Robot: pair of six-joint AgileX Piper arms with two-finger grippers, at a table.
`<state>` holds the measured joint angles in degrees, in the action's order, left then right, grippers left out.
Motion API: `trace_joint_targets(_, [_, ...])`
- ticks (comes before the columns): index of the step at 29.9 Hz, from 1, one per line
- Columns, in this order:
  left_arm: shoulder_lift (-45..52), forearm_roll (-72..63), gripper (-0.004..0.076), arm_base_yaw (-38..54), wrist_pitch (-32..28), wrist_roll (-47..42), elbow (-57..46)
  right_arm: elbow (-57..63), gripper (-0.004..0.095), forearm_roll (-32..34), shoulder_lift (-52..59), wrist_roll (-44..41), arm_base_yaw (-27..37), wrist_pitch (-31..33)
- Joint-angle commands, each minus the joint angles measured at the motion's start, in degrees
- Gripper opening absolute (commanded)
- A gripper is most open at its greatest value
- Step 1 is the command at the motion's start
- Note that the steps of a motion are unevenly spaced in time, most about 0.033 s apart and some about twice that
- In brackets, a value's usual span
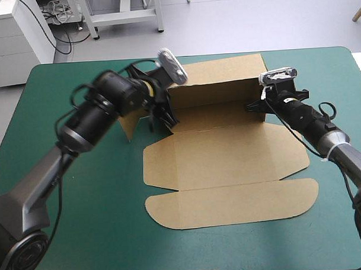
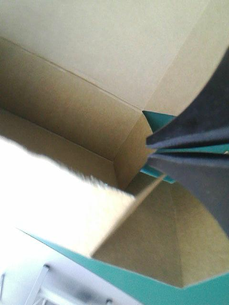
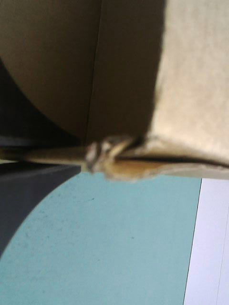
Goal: Fold the box
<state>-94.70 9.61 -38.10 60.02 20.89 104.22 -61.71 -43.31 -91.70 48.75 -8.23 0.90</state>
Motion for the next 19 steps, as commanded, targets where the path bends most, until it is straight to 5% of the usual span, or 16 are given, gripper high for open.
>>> trace_joint_targets(1, [2.68, -11.98, 0.0006, 9.61, 4.69, -0.97, 8.73, -2.30, -0.0020, -0.57, 2.42, -0.19, 0.12, -2.87])
trace_joint_targets(5, [2.68, -22.87, 0.0006, 25.42, 7.79, -10.80, 10.44, -2.30, -0.0020, -0.43, 2.42, -0.19, 0.12, -2.87])
trace_joint_targets(10, [2.68, -37.12, 0.0007, 41.85, 10.70, -12.70, 6.48, -2.30, -0.0020, -0.32, 2.42, -0.08, 0.12, -2.87])
trace_joint_targets(15, [3.10, -44.26, 0.0007, 52.69, 12.77, -12.70, 0.24, -2.30, -0.0020, -0.34, 2.42, 0.29, 0.12, -3.34])
trace_joint_targets(19, [5.53, -47.35, 0.0007, 57.93, 8.91, -12.81, -8.40, -2.30, -0.0020, -0.34, 2.42, 0.29, 0.12, -3.57])
